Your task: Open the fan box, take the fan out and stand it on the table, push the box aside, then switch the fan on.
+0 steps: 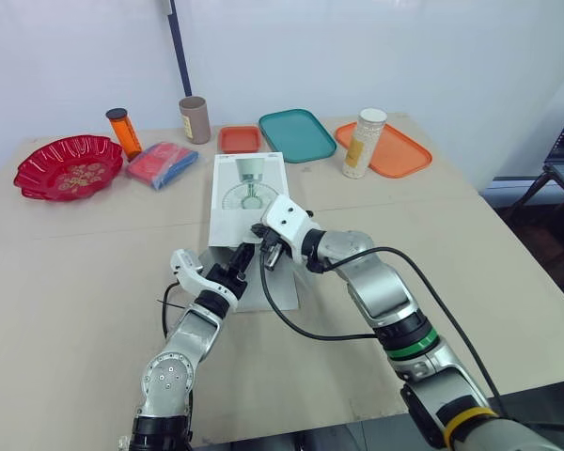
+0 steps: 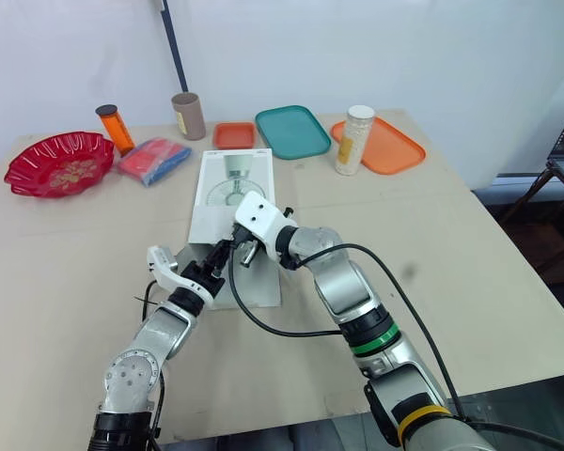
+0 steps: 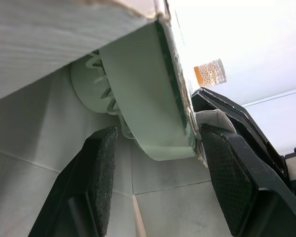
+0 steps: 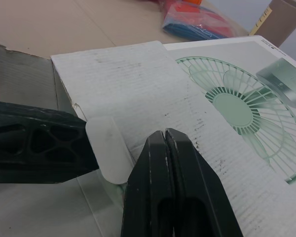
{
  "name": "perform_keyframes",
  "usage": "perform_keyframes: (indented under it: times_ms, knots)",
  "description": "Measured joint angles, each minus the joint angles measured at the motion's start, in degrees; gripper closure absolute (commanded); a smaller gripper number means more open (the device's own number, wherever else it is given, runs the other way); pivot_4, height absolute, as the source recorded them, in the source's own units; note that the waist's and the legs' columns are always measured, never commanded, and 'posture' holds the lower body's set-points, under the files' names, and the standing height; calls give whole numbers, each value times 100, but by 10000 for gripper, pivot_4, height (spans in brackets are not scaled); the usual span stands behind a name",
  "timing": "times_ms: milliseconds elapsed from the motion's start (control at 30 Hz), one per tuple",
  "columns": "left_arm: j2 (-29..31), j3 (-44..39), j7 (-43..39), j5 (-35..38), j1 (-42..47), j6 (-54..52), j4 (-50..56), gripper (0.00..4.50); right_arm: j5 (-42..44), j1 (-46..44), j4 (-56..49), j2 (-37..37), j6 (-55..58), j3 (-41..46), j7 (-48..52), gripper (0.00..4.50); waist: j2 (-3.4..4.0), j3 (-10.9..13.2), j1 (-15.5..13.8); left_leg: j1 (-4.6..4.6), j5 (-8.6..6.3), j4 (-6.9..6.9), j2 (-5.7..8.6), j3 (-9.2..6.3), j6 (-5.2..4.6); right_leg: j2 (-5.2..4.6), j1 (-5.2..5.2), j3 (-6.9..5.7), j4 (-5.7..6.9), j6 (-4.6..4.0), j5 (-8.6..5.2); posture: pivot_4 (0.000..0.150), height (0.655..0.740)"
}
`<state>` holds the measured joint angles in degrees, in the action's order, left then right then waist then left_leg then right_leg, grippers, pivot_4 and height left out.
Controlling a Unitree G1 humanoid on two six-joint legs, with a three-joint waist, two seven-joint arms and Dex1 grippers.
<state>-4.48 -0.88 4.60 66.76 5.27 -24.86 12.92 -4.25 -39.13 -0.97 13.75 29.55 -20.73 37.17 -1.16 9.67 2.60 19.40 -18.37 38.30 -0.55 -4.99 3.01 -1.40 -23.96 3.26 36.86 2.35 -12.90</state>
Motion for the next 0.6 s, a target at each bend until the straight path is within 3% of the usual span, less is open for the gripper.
perform_keyframes:
  times_ms: [200, 233, 267, 600]
  knots:
    - [0, 11, -17, 31, 46, 71, -73, 16601, -4, 4, -8, -4, 24, 18, 0, 45000, 0, 0, -2, 0, 0, 0, 0, -1, 0, 0, 0, 0, 0, 0, 0, 1500, 7400]
    - [0, 14, -23, 38, 46, 83, -79, 21919, -5, 5, -9, -4, 27, 18, 0, 45000, 0, 0, -2, 0, 0, 0, 0, -1, 0, 0, 0, -1, 0, 0, 0, 1500, 7400]
    - [0, 25, -32, 66, 49, 95, -86, 23968, -5, 9, -11, -5, 30, 20, 0, 45000, 0, 0, -2, 0, 0, 0, 1, -1, 0, 0, 0, 0, 0, 0, 0, 1500, 7400]
    - [0, 26, -25, 97, 59, 151, -113, 23968, -12, 18, -19, -12, 34, 23, 2, 45000, 1, 0, -1, 0, 0, 0, 0, -2, 1, 0, 1, 0, -1, 1, 0, 1500, 7400]
